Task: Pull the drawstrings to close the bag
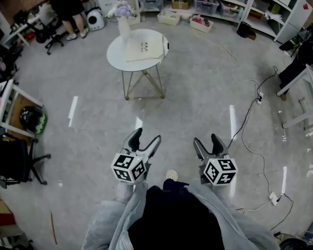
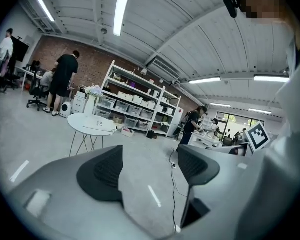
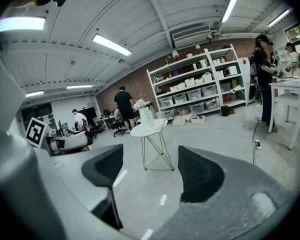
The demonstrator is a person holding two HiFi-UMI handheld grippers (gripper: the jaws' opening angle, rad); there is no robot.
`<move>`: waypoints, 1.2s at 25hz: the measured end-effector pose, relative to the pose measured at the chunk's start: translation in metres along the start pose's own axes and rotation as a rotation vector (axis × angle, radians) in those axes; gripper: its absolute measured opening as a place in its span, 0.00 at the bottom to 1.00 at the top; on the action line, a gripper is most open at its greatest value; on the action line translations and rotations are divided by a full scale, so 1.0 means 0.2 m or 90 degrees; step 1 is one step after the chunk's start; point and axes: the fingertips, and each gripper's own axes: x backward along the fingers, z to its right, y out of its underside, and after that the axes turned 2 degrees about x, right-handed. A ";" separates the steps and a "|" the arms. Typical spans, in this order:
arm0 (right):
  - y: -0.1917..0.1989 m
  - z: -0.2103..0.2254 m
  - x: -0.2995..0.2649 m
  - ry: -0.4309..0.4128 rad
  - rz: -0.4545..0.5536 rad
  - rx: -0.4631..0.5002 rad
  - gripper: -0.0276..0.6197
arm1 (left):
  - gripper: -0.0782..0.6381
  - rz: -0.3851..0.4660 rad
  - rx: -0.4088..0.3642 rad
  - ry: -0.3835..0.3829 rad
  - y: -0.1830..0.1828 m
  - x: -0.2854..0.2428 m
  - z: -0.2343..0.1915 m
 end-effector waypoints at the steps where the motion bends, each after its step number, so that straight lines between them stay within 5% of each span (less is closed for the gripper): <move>1: -0.01 0.01 -0.01 -0.005 0.002 0.002 0.58 | 0.60 0.003 0.003 -0.003 -0.01 -0.01 0.00; 18: 0.01 0.07 -0.08 -0.029 -0.010 -0.002 0.56 | 0.52 -0.022 0.012 -0.017 0.08 -0.10 0.01; 30: -0.24 0.25 -0.48 -0.012 -0.013 -0.012 0.56 | 0.52 -0.034 0.002 0.024 -0.15 -0.60 -0.14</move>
